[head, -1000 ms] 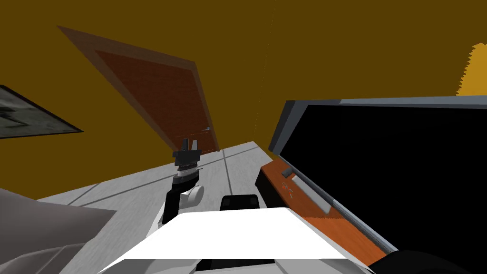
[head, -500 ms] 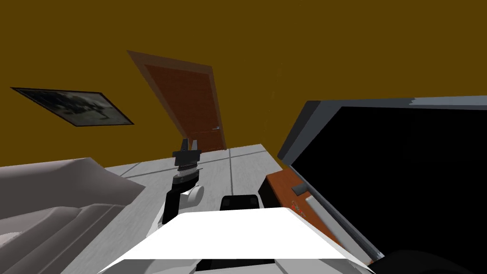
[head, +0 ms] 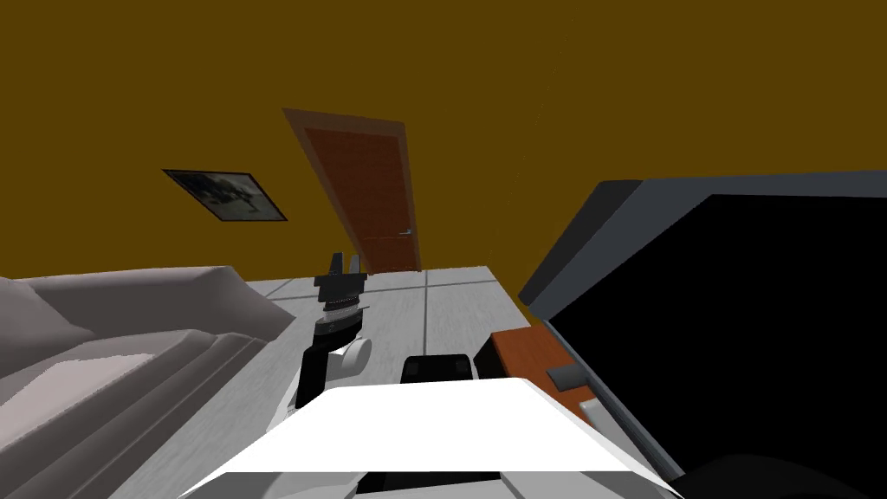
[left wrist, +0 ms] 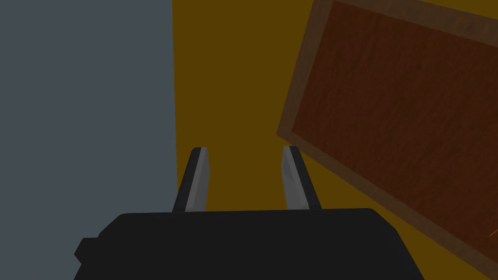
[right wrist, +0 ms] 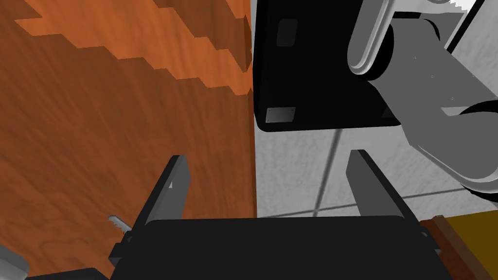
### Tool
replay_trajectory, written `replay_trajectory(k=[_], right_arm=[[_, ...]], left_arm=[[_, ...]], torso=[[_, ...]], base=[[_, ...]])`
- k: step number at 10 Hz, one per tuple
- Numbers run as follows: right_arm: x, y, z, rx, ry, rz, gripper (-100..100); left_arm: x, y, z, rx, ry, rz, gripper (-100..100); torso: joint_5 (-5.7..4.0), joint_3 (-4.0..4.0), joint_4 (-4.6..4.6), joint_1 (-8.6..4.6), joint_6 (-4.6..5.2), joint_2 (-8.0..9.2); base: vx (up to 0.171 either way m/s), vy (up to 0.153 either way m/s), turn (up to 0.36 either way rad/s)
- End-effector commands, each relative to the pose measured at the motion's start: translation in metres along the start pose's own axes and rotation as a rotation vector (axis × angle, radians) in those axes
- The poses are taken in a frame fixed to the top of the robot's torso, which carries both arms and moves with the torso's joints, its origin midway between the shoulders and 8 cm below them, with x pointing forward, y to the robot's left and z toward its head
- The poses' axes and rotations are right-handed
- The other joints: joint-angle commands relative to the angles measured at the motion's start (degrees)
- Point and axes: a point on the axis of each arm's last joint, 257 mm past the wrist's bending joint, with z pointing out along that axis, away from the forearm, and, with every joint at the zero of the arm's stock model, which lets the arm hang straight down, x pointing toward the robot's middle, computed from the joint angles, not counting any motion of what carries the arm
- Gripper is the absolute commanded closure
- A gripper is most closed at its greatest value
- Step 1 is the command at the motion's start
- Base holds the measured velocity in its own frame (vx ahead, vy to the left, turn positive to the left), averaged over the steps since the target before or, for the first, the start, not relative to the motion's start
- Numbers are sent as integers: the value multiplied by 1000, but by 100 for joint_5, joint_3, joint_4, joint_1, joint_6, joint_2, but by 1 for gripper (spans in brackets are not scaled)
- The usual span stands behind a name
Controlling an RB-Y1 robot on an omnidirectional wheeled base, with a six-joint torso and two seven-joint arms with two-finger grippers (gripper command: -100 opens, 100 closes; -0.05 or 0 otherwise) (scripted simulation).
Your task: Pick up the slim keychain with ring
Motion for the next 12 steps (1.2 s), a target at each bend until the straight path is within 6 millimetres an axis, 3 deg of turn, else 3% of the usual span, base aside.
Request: replay_trajectory(k=[1, 6, 7, 8, 9, 12], right_arm=[[6, -13, 1, 30, 22, -43, -100], [9, -38, 7, 89, 65, -154, -100], [9, -35, 6, 82, 60, -139, -100], [9, -36, 6, 85, 60, -142, 0], [8, -32, 15, 86, 56, -132, -100], [7, -25, 28, 86, 51, -120, -100]], left_arm=[[0, 0, 0, 0, 0, 0, 0], [0, 0, 0, 0, 0, 0, 0], [0, 0, 0, 0, 0, 0, 0], [0, 0, 0, 0, 0, 0, 0], [0, 0, 0, 0, 0, 0, 0], [0, 0, 0, 0, 0, 0, 0]], torso=[[0, 0, 0, 0, 0, 0], [-3, -3, -1, -11, 2, -5], [-2, -4, -1, -9, 2, -6], [1, 1, -1, 9, 9, 3], [5, 6, 1, 24, 9, 11], [4, 15, 5, 22, 9, 27]], base=[[69, -53, 361], [60, -98, 265], [26, -46, 61], [5, -10, -7], [-18, -22, 71], [-21, -17, 40]])
